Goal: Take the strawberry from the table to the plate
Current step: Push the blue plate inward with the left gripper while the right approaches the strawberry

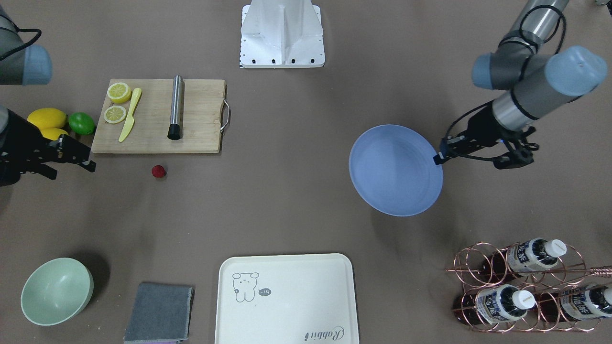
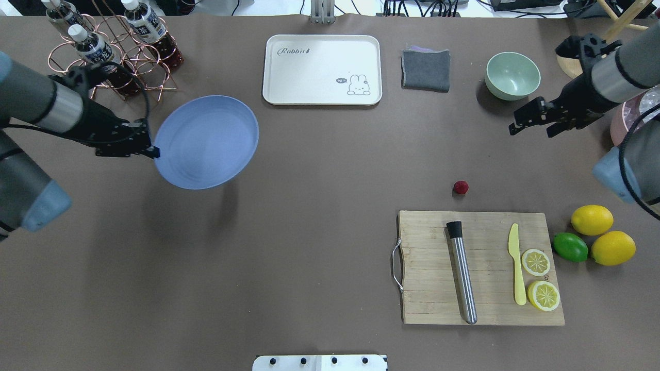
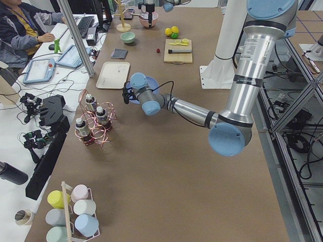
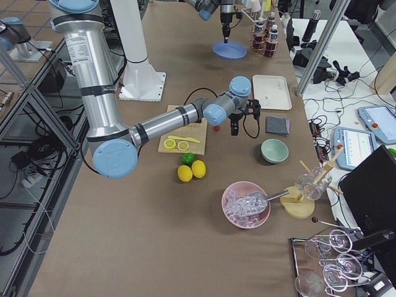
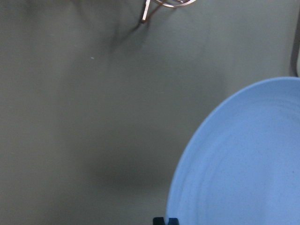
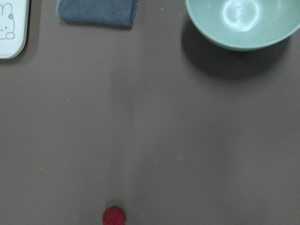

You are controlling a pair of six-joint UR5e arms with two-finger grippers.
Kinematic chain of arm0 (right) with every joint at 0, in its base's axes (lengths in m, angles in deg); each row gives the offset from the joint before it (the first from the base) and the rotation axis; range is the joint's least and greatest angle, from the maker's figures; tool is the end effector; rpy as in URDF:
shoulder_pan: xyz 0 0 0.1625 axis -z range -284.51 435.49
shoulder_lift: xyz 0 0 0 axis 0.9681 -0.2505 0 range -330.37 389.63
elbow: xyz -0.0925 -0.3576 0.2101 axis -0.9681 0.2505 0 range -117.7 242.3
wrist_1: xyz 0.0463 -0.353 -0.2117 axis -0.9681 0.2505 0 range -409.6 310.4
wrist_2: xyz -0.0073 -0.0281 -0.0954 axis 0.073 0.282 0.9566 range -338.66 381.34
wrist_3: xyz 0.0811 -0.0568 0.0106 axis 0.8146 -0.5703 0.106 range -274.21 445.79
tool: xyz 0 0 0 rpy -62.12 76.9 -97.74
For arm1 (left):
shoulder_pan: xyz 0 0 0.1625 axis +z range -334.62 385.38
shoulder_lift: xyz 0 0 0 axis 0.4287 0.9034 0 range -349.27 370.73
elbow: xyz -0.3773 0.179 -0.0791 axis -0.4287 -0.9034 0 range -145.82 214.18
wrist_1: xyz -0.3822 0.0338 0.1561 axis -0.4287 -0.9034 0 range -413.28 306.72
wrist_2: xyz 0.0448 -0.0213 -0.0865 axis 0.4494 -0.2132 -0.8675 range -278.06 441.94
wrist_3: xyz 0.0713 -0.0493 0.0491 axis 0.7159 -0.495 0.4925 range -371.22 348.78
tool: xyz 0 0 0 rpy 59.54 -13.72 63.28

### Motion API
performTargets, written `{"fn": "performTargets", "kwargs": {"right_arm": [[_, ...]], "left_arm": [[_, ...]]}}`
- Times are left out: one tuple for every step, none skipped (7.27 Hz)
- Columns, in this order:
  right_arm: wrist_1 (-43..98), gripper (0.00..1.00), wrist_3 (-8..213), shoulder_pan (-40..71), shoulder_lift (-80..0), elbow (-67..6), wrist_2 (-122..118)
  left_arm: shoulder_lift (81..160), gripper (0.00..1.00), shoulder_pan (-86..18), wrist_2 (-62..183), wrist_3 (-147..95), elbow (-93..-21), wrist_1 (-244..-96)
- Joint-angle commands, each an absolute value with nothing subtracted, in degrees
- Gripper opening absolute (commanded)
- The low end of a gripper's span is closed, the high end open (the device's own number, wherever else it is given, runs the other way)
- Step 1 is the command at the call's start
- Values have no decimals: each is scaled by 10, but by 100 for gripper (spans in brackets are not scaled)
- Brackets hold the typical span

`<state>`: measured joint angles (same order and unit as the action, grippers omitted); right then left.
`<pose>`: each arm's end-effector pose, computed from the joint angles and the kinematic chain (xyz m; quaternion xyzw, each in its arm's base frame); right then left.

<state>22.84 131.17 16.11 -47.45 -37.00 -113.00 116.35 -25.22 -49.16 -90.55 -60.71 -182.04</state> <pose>-0.2407 -0.5317 0.4193 0.0298 -0.4735 -0.0154 0.8801 0.3266 -0.5047 0.3871 -0.0266 0.5539 -0.1149 0.8242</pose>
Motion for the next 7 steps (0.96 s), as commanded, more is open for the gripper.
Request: {"fn": "performTargets", "kwargs": {"right_arm": [[228, 95, 1356, 226, -454, -370, -1082], [228, 95, 1362, 248, -450, -369, -1073], [229, 95, 1364, 278, -449, -362, -1039], [229, 95, 1366, 303, -449, -356, -1008], [229, 95, 1366, 314, -449, -355, -1006], [229, 94, 1367, 326, -448, -347, -995], [229, 90, 1364, 327, -449, -341, -991]], "left_arm": [[1222, 0, -155, -396, -1007, -619, -1798], [1248, 0, -117, -348, -1012, -619, -1767], [1264, 0, -79, -311, -1014, -616, -1746], [1275, 0, -62, -288, -1015, -616, -1730], [1279, 0, -52, -285, -1015, -614, -1730], [1281, 0, -42, -268, -1015, -614, -1729], [1282, 0, -41, -267, -1015, -613, -1730]]}}
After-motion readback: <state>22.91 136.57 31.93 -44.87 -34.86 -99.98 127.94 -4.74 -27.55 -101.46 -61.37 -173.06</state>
